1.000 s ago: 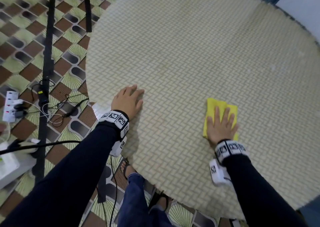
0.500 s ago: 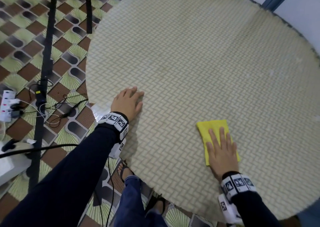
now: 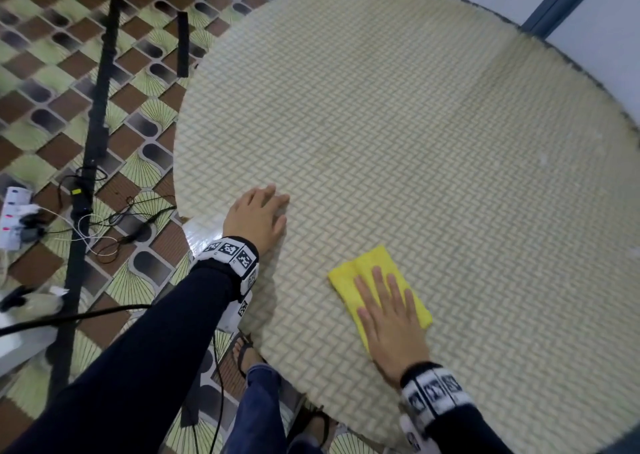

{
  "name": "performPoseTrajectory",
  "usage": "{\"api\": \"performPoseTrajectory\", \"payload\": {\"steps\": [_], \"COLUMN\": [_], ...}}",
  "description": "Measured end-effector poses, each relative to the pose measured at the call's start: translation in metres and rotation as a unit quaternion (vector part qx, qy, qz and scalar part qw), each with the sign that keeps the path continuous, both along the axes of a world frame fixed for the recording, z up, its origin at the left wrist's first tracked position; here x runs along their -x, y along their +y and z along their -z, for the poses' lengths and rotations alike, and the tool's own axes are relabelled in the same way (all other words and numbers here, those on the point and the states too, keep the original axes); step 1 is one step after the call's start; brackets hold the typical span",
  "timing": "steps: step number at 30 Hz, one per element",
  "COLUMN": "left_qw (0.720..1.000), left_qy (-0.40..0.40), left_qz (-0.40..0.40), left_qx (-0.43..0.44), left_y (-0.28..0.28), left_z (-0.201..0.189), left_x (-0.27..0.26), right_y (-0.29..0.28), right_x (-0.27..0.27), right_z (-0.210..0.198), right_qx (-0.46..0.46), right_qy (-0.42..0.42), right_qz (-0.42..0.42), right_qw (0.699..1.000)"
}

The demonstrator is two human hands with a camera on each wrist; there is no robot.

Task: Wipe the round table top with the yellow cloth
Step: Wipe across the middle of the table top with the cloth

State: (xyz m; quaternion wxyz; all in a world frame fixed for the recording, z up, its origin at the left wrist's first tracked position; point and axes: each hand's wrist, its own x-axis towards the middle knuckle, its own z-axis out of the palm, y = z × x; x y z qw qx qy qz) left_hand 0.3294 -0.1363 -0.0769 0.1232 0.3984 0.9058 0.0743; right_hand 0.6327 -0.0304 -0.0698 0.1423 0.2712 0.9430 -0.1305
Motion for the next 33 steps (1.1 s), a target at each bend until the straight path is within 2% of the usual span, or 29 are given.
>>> {"api": "performPoseTrajectory", "payload": {"steps": [2,4,6,8,10,12,14,16,18,21,23,26,28,30,33], "left_qw": [1.000,1.000,1.000,1.000,1.000,1.000,1.000,1.000,1.000,1.000,1.000,1.000,1.000,1.000,1.000], "left_qy": [0.000,0.005,0.006,0.005,0.003,-0.002,0.003,0.002,0.001,0.000,-0.002,0.000,-0.004,-0.005,-0.010], "left_qz": [-0.002,-0.005,-0.009,-0.007,-0.005,-0.008,-0.006,-0.003,-0.002,-0.004,-0.004,-0.001,-0.002,-0.003,-0.014], "left_qx": [-0.003,-0.004,-0.007,-0.009,-0.008,-0.010,-0.008,-0.007,-0.008,-0.007,-0.004,-0.006,-0.009,-0.011,-0.020], "left_y": [0.000,0.000,0.000,0.000,-0.001,-0.001,0.000,0.000,0.000,-0.002,-0.002,-0.001,0.000,0.000,0.000], "left_z": [-0.002,-0.004,-0.003,-0.002,-0.001,0.000,0.000,0.000,0.000,-0.003,-0.006,-0.008,-0.008,-0.007,-0.006], "left_x": [0.000,-0.002,-0.003,-0.003,-0.002,-0.001,-0.002,-0.002,-0.001,-0.001,-0.001,-0.001,-0.001,-0.002,-0.004], "right_y": [0.024,0.053,0.072,0.079,0.072,0.054,0.030,0.009,0.006,0.042,0.077,0.121,0.125,0.104,0.047], "right_x": [-0.031,-0.031,-0.001,0.049,0.092,0.107,0.090,0.050,0.004,-0.029,-0.016,0.040,0.080,0.100,0.085], "right_z": [-0.001,-0.003,-0.001,0.002,0.004,0.005,0.005,0.003,0.003,0.000,-0.002,-0.005,-0.005,-0.001,0.002], "right_qx": [-0.016,-0.031,-0.021,-0.016,-0.014,-0.020,-0.017,-0.008,-0.012,-0.017,-0.031,-0.001,0.011,0.012,-0.002], "right_qy": [-0.022,-0.025,-0.031,-0.028,-0.037,-0.031,-0.016,0.000,0.011,-0.024,-0.012,-0.020,-0.046,-0.030,0.027], "right_qz": [0.066,0.174,0.278,0.322,0.273,0.182,0.098,0.047,0.051,0.153,0.238,0.337,0.322,0.245,0.122], "right_qw": [0.997,0.984,0.960,0.946,0.961,0.983,0.995,0.999,0.999,0.988,0.971,0.941,0.946,0.969,0.992]}}
